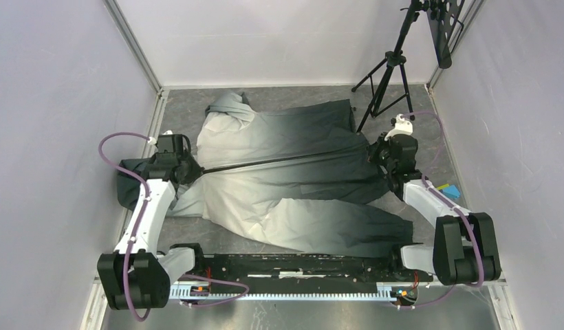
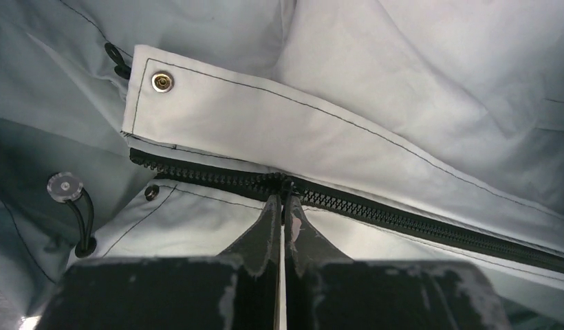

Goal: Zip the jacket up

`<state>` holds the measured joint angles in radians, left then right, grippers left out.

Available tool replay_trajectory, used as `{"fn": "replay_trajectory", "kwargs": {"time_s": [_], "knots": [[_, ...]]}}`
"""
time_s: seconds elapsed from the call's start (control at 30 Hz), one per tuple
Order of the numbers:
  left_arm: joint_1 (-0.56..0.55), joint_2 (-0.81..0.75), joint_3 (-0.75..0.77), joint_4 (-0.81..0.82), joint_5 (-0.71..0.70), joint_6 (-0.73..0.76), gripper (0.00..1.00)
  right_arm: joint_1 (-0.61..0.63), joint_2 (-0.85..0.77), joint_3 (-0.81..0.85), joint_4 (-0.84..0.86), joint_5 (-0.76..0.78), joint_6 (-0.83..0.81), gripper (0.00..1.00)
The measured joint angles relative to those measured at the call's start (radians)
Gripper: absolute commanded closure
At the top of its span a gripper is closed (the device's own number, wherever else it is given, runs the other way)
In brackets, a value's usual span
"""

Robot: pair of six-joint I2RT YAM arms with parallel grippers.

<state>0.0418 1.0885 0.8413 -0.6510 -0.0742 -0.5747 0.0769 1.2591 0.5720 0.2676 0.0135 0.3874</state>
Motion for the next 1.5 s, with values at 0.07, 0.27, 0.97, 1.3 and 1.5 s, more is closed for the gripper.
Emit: {"fn": "replay_trajectory", "kwargs": {"time_s": [0.07,0.27,0.97,1.3,1.5], "knots": [[0.021,-0.009,-0.002,-0.003,-0.015,0.016,0.98,0.006,0.016,-0.002,0.010,-0.034,0.003,1.00],[0.055,-0.045,-0.029,0.007,0.083,0.107,0.98,0.005,0.043,-0.002,0.047,-0.078,-0.005,1.00],[-0.220,0.180,-0.077,0.089,0.159,0.126,0.98,0.000,0.048,0.074,-0.034,0.127,-0.216,1.00],[-0.404,0.278,-0.001,0.111,0.072,0.006,0.98,0.024,0.094,0.128,-0.068,0.199,-0.285,1.00],[-0.460,0.325,0.034,0.122,0.021,-0.054,0.98,0.036,0.126,0.143,-0.075,0.226,-0.299,1.00]]}}
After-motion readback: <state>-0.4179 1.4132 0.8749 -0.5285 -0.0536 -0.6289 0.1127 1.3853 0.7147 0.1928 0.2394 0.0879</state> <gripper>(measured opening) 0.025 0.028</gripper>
